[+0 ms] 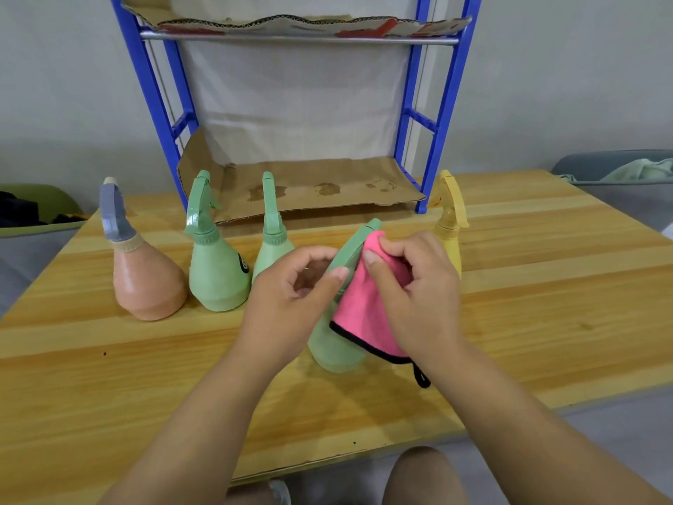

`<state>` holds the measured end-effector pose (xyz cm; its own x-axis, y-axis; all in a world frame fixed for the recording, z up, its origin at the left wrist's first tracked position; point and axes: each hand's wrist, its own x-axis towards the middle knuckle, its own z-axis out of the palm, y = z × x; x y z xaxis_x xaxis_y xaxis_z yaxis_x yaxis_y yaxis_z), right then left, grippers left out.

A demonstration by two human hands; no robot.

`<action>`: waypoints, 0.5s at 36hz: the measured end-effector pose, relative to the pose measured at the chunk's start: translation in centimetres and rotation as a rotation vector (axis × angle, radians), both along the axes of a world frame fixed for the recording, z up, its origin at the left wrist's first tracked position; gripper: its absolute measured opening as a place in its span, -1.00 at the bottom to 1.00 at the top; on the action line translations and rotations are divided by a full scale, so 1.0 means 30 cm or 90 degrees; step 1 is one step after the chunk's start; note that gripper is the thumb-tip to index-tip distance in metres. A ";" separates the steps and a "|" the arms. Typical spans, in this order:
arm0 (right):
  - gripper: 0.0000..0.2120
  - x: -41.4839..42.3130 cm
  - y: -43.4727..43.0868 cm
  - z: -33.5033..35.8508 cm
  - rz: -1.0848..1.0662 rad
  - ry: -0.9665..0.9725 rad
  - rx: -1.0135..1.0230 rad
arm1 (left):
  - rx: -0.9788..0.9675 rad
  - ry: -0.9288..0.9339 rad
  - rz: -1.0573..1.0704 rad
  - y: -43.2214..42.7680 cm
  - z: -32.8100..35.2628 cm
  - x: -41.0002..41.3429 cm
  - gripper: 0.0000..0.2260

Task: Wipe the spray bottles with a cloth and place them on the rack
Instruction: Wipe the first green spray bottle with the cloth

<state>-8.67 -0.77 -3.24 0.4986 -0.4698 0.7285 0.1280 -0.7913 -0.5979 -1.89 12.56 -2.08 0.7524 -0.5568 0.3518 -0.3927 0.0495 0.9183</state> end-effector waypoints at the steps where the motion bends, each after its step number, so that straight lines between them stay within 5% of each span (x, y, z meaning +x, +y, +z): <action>1: -0.90 0.002 0.002 -0.002 -0.001 -0.008 -0.011 | 0.013 -0.025 0.005 -0.002 0.001 0.000 -0.83; 6: -0.92 0.002 -0.009 -0.029 0.000 0.067 0.034 | 0.090 -0.149 0.051 -0.018 -0.003 0.008 -0.75; 12: -0.92 -0.012 -0.046 -0.041 -0.010 0.150 0.102 | 0.088 -0.150 0.057 -0.018 -0.006 0.013 -0.76; 18: -0.81 -0.008 -0.030 0.012 0.003 0.091 0.128 | 0.067 -0.128 0.045 -0.022 0.013 0.003 -0.74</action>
